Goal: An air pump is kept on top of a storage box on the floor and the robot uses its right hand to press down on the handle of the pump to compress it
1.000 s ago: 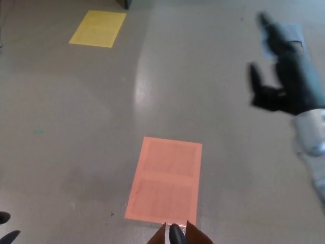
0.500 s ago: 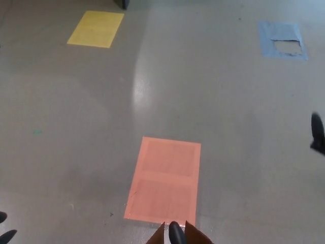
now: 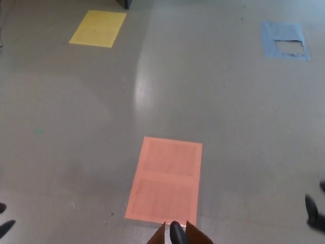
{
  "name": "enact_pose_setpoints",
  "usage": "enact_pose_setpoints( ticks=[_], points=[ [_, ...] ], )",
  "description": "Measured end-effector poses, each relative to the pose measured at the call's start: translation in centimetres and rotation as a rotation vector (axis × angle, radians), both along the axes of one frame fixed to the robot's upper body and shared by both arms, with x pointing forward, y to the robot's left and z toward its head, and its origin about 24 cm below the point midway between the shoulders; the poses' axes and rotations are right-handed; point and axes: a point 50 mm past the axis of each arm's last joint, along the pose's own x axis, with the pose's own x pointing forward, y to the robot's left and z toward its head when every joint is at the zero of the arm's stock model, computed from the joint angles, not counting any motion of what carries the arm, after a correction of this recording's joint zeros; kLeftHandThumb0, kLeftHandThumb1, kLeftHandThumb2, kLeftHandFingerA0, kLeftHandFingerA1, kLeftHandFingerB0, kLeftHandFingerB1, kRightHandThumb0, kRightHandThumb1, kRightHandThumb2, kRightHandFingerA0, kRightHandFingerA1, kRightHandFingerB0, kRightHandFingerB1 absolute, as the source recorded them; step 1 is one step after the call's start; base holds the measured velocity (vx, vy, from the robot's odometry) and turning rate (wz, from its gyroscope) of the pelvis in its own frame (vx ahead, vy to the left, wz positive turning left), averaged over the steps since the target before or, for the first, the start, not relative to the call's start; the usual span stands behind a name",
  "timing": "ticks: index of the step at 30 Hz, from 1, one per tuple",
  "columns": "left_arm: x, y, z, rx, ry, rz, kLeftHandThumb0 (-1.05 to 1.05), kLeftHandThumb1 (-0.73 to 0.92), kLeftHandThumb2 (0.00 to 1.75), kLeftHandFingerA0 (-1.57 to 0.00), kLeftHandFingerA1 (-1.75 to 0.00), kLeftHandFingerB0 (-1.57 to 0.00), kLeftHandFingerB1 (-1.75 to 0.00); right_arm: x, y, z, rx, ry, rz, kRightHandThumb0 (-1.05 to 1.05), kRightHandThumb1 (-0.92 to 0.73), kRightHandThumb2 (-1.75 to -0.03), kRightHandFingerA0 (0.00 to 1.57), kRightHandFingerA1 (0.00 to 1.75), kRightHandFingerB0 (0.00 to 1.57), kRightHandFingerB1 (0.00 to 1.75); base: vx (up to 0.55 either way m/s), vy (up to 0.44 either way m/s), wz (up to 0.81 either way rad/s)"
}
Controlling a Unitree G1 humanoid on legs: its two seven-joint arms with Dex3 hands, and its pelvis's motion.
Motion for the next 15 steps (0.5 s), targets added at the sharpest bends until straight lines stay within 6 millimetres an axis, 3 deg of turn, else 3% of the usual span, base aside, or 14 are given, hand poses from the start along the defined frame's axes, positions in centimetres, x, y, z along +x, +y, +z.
enact_pose_setpoints(
  ticks=[4, 15],
  points=[
    [0.32, 0.48, 0.72, 0.014, -0.017, 0.006, -0.77, 0.78, 0.64, -0.2, -0.29, -0.22, -0.29, -0.79, -0.64, -0.54, -0.01, 0.082, 0.015, -0.76, -0.87, -1.11, 0.05, 0.25, 0.05, 0.19, 0.0, 0.0, 0.0],
    [0.02, 0.69, 0.61, 0.005, -0.019, 0.025, -0.78, 0.77, 0.63, -0.22, -0.3, -0.24, -0.3, -0.28, -0.14, -0.4, -0.023, 0.129, 0.088, -0.78, -0.87, -1.11, 0.07, 0.28, 0.06, 0.17, 0.0, 0.0, 0.0]
  ],
)
